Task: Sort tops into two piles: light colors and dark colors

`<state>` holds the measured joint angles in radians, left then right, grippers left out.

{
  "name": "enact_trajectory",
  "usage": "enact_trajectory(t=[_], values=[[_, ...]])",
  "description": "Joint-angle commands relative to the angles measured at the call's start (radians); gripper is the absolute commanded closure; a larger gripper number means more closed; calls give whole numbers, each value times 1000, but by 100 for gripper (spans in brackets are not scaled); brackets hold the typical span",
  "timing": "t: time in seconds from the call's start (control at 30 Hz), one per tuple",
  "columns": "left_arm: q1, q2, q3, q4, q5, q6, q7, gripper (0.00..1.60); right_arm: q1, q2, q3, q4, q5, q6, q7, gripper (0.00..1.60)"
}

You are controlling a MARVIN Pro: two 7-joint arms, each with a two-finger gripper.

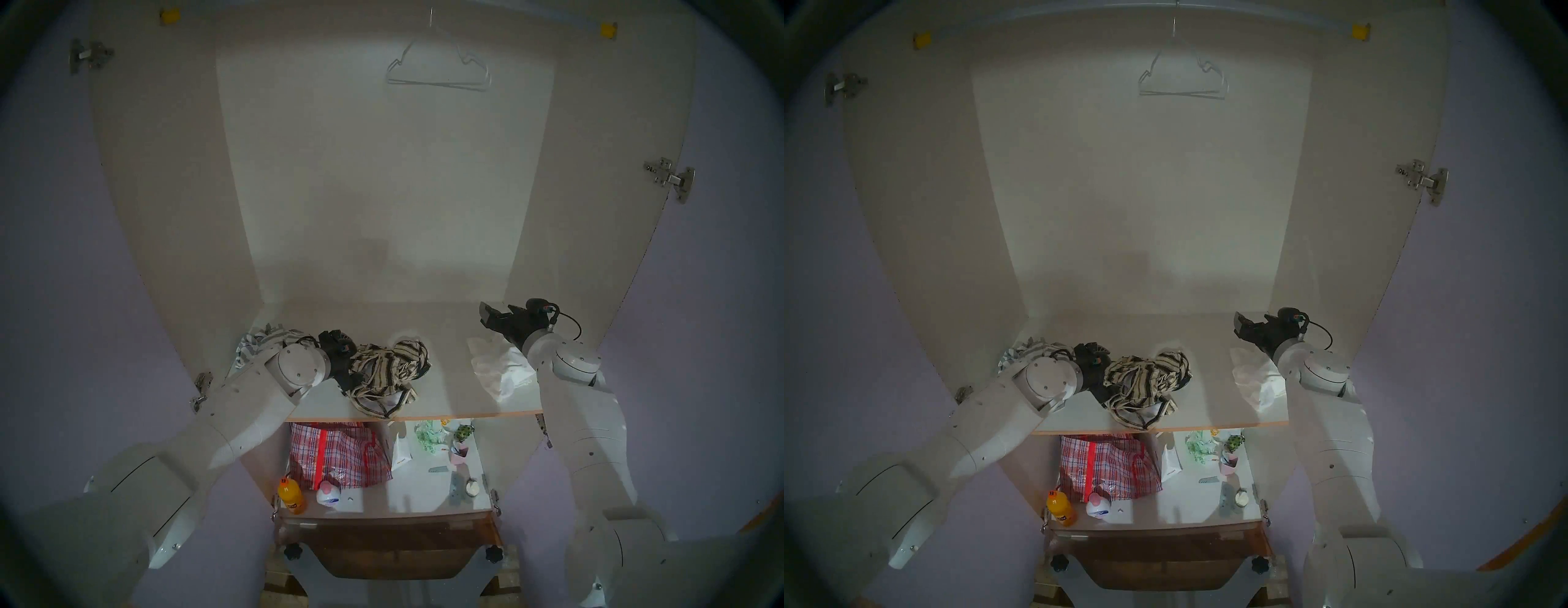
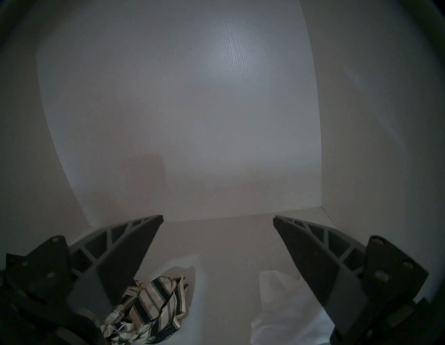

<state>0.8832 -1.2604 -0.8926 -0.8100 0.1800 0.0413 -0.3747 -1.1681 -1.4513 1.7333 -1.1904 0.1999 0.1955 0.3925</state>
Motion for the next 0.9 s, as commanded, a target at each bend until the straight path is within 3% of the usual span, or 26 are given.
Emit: enact_trajectory(t=[0.0,0.13,0.17,0.3,0.37,0.47,0.67,0.87], values=[[-62,-62,20,62,13,-2,-16,0,22,1,-1,-28,1,-19,4,0],[-72,-93,36,128,10,-28,-11,0,22,1,0,-29,1,-19,4,0],[-69,-108,15,141,-15,-17,-11,0,22,1,0,-28,1,-19,4,0],[-82,-123,10,162,-23,-22,-61,0,22,1,0,-28,1,-18,4,0],[-84,-117,26,148,-15,-24,-103,0,22,1,0,-28,0,-17,4,0],[-86,-121,45,148,14,-20,-93,0,22,1,0,-28,0,-18,4,0],[-119,-148,104,213,52,-10,-122,0,22,0,0,-28,0,-19,5,0],[-158,-213,133,361,74,-29,3,0,22,0,0,-28,0,-17,5,0]])
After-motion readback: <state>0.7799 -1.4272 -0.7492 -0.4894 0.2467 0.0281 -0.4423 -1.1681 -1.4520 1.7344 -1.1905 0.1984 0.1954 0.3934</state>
